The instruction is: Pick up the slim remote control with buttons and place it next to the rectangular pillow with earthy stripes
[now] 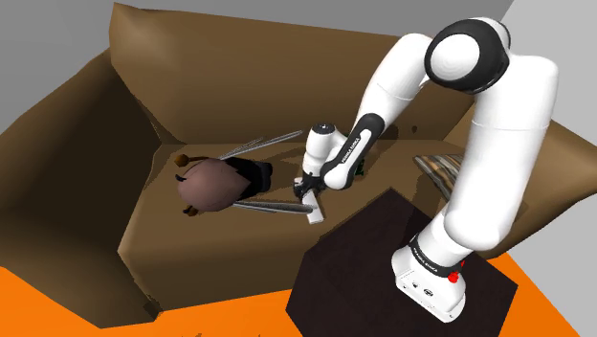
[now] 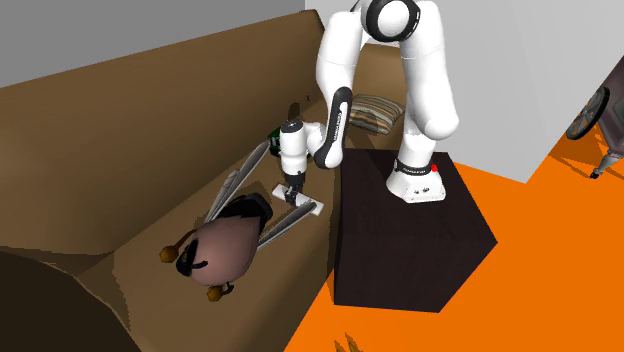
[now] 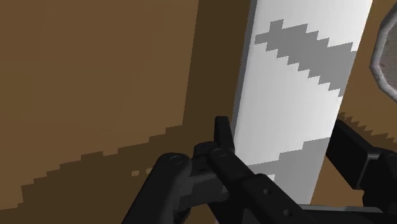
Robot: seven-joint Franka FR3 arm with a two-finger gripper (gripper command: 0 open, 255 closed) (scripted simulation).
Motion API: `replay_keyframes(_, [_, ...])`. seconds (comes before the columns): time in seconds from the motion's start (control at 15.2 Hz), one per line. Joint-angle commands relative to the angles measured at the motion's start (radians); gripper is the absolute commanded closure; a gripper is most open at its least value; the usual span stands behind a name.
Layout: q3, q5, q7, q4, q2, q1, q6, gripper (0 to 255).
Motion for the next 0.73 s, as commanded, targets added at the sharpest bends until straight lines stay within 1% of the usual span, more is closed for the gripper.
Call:
replay_keyframes(0.0, [0.021,0.016,-0.015,-0.011,-0.036,-0.017,-0.025,255])
replay_keyframes(0.33, [0.07,0.068,-0.059,-0.033,-0.12,-0.055,-0.088,255])
replay_keyframes(0.66, [0.111,0.131,-0.11,-0.048,-0.202,-0.083,-0.153,255])
